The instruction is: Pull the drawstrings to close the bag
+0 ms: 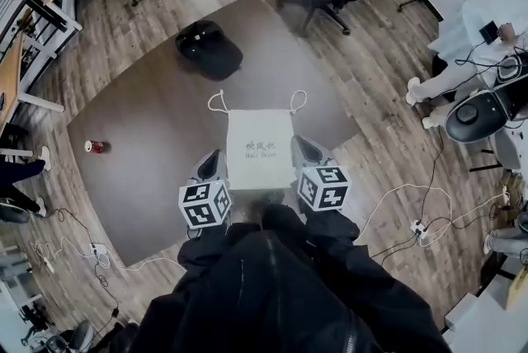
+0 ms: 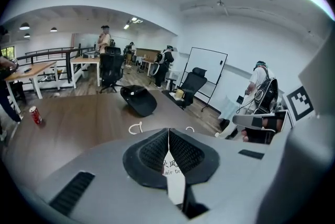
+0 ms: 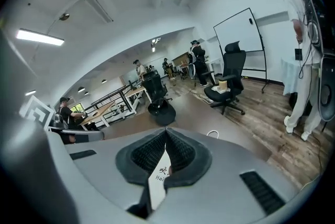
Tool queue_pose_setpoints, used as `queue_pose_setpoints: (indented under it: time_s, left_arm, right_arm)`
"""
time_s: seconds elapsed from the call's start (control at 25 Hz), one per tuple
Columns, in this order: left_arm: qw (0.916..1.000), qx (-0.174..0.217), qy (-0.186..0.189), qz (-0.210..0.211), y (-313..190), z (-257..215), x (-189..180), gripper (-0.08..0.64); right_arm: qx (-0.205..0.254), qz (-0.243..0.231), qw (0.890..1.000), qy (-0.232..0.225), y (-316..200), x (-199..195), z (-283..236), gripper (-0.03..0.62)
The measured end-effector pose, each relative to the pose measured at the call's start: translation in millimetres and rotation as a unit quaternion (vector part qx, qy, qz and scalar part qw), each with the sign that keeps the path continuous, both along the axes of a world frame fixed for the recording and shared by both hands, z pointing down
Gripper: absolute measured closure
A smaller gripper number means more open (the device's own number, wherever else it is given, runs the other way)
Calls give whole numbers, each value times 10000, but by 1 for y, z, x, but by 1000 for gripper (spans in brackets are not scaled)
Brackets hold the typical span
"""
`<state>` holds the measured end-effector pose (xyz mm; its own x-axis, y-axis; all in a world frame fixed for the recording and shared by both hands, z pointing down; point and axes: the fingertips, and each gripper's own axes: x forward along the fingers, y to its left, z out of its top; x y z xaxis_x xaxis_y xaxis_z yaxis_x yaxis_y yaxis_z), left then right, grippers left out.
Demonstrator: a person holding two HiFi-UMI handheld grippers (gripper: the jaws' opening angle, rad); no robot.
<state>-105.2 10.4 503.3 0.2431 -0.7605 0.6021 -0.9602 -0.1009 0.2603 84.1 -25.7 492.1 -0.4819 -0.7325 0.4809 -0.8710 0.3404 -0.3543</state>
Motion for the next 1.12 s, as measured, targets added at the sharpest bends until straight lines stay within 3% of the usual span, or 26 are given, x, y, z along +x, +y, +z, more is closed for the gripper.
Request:
queue_pose_setpoints:
  time_s: [0.24,0.48,0.72,0.96,1.12]
  left_arm:
    - [9965,-705,-414,166,-10,56,12,528]
    - [9946,-933,-359,287,-30,79,14,528]
    - [9944,-1016,-255,-98,-83,109,-10,528]
    - [9886,-1418,6,-505,-114,165,-30,528]
    - [9838,-1676,197,-610,-130,198,-39,525]
  right_arm:
    - [-529,-28,9986,62,-9,14,44,571]
    - [-935,144,9955,-28,-24,22,78,571]
    - [-1272,348,9913,-6,-61,24,112,569]
    - [-1843,705,9803,100,-93,33,167,564]
    - [-2351,979,9670,39,-112,34,206,495]
